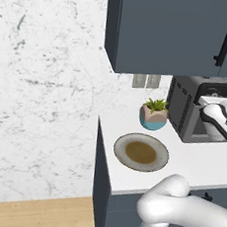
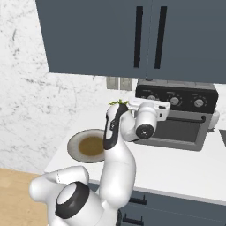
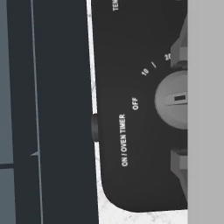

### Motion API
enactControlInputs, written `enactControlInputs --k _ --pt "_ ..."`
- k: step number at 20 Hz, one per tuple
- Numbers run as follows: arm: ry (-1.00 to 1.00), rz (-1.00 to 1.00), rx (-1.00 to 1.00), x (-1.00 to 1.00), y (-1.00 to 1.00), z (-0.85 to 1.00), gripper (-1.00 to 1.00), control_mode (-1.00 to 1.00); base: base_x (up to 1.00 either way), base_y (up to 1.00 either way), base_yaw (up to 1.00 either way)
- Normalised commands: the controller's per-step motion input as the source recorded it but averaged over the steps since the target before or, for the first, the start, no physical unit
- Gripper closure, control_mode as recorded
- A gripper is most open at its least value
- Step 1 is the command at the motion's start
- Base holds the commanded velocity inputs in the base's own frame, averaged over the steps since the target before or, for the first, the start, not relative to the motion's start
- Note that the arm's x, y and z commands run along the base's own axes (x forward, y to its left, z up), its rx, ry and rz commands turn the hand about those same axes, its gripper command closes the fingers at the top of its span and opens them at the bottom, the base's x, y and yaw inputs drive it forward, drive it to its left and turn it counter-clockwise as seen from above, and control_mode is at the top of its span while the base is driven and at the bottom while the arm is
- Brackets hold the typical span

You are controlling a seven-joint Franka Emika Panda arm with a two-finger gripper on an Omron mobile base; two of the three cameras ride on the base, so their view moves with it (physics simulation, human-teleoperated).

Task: Pick up the kebab skewer and baguette bread, and place them inside the toaster oven. Close the toaster oven door and start by setting the timer.

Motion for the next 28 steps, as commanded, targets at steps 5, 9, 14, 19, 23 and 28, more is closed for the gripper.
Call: enactControlInputs --k 5,9,14,19,23,28 --pt "0.00 0.00 0.00 0.00 0.00 0.00 1.00 -1.00 0.00 0.00 0.00" --pt "0.00 0.00 0.00 0.00 0.00 0.00 1.00 -1.00 0.00 0.00 0.00" --pt "0.00 0.00 0.00 0.00 0.00 0.00 1.00 -1.00 0.00 0.00 0.00" --pt "-0.02 0.00 0.01 0.00 0.00 0.00 1.00 -1.00 0.00 0.00 0.00" --pt "-0.03 -0.01 0.12 0.00 -0.08 0.00 1.00 -1.00 0.00 0.00 0.00" --pt "-0.03 -0.02 0.16 0.00 -0.13 0.00 1.00 -1.00 0.00 0.00 0.00"
